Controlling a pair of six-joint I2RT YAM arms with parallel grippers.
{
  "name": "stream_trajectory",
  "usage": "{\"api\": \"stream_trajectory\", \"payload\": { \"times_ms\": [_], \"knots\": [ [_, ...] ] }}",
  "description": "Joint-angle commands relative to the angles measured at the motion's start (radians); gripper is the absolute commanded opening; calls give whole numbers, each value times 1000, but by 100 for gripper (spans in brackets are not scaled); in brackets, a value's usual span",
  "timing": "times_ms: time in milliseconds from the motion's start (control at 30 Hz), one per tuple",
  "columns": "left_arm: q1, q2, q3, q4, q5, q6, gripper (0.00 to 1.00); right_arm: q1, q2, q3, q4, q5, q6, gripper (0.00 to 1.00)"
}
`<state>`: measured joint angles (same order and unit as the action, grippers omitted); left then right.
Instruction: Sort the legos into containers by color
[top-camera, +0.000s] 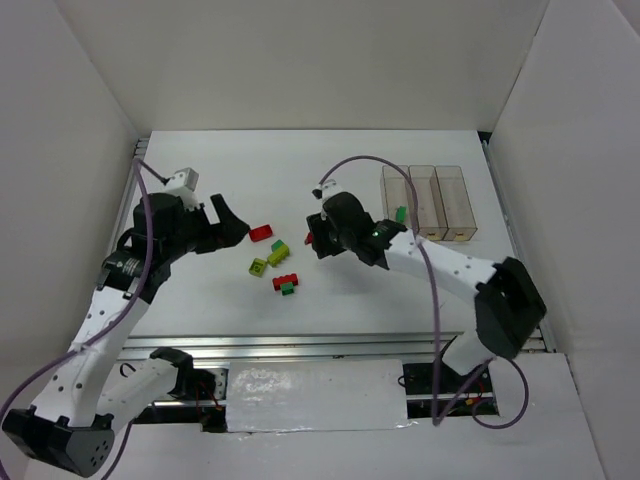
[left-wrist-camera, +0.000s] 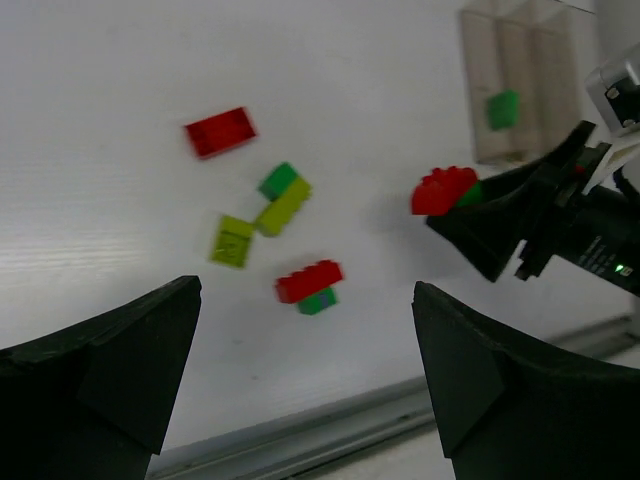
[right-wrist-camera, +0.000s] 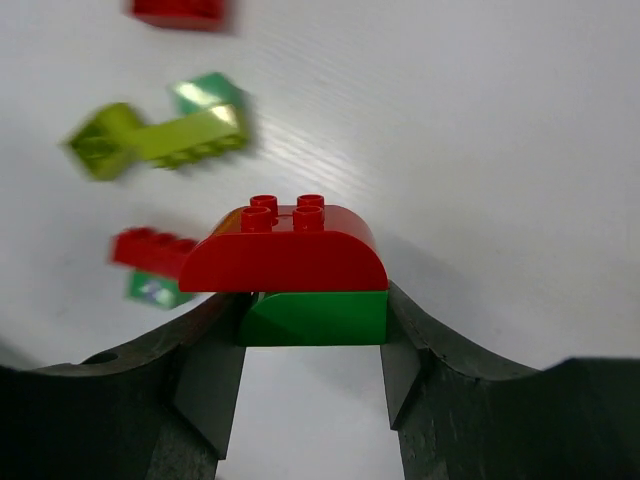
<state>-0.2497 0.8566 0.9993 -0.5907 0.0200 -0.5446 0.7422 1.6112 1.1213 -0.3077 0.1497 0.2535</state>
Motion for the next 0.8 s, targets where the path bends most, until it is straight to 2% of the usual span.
{"api": "stream_trajectory", "payload": {
  "times_ms": [0,200,300,400,567,767],
  "knots": [
    [-25,59,39,188,386,-133,100,77,-164,-66,96,-97,-121,0],
    [-158,148,41,356,477,-314,99,161,-426,-155,117,-136,-163,0],
    [-212,174,30,413,514,-357,97,175,-508,-187,149,-145,-161,0],
    [-255,194,29,408,494,-368,96,180,-563,-222,182,-145,-160,0],
    [-286,213,-18,473,495,-411,93,192,-577,-218,176,-173,-165,0],
    [-307,248,-1,439,452,-393,85,213,-582,-209,176,-151,-168,0]
  ]
}}
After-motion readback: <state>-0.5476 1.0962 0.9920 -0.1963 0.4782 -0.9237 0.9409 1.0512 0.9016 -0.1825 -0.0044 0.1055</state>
